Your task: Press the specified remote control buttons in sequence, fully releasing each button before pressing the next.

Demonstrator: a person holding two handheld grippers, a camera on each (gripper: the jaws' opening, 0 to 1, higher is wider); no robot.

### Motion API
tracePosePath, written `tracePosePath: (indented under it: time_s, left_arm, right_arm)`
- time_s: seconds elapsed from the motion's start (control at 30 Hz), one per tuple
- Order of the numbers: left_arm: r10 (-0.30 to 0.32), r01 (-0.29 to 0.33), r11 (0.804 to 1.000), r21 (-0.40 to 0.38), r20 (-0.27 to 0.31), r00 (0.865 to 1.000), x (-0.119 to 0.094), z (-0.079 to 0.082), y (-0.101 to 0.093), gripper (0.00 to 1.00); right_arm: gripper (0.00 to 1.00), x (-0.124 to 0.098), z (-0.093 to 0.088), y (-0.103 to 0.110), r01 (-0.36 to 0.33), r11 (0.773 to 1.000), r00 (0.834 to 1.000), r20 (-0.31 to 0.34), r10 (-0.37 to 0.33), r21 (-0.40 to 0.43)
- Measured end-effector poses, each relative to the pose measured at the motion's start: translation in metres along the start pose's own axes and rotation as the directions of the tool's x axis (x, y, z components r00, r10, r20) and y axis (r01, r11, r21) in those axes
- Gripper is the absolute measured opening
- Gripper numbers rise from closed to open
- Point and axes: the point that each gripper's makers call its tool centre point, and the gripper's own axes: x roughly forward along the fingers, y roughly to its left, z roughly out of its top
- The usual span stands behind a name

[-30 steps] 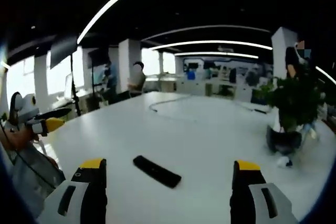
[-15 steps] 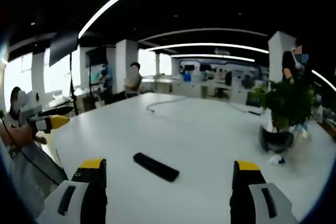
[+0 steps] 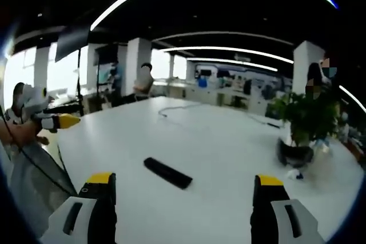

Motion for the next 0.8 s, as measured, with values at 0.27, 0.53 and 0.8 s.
tracePosePath:
  time_s: [0.27, 0.53, 0.8]
  left_arm:
    - [0.004, -0.004, 1.000, 0.012, -0.014, 1.000, -0.001, -0.003, 0.002, 1.00]
    - [0.001, -0.001, 1.000, 0.011, -0.027, 1.000, -0.001, -0.006, 0.002, 1.00]
    - [0.013, -0.013, 1.000, 0.008, -0.018, 1.000, -0.002, -0.005, 0.006, 1.00]
  right_arm:
    - [0.99, 0.002, -0.005, 0.006, -0.011, 1.000, 1.000, -0.018, 0.011, -0.020]
    - [0.99, 0.000, -0.013, -0.003, 0.022, 1.000, 0.999, -0.030, -0.022, 0.005]
    - [0.99, -0.005, -0.018, -0.013, 0.064, 0.997, 0.997, -0.034, -0.062, 0.044]
